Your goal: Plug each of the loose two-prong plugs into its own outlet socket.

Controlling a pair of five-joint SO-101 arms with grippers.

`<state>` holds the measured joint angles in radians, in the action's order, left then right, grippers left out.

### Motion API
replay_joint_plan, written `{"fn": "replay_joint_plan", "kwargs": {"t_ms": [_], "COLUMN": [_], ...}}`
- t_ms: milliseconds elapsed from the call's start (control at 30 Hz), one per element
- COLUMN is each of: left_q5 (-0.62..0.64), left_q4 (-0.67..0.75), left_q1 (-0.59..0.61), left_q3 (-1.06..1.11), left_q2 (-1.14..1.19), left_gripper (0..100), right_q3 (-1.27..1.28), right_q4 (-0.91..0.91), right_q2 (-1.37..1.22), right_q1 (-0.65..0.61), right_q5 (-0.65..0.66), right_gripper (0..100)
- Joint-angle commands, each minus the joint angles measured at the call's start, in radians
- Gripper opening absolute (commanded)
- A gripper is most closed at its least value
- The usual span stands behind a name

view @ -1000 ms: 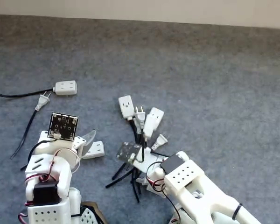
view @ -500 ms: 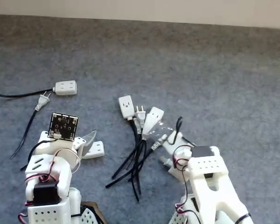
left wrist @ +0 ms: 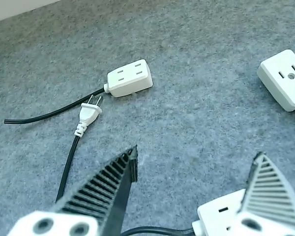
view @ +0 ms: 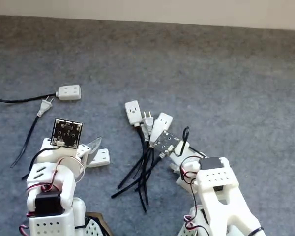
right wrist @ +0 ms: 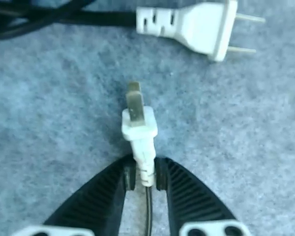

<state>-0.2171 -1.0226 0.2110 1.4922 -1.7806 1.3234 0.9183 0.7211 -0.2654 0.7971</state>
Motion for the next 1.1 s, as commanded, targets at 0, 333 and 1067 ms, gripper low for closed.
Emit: {"fn": "replay_joint_plan", "kwargs": {"t_ms": [0, 333, 1067], "left_q5": [0.008, 0.008, -0.054], "left_q4": [-0.005, -0.064, -0.373], "left_q1": [0.001, 0.004, -0.088], "left_q3": [-0.015, -0.105, -0.816], "left_q2": [0.002, 0.005, 0.682], "left_gripper": [35, 35, 35], "right_q3": [-0.005, -0.156, -0.305], "right_q4": [0.001, 0.102, -0.148], "right_q2": [0.002, 0.01, 0.068], "right_q1": [-0.012, -0.019, -0.588], "right_q5": [-0.028, -0.143, -0.594], "right_gripper": [5.3, 0.5, 0.5]}}
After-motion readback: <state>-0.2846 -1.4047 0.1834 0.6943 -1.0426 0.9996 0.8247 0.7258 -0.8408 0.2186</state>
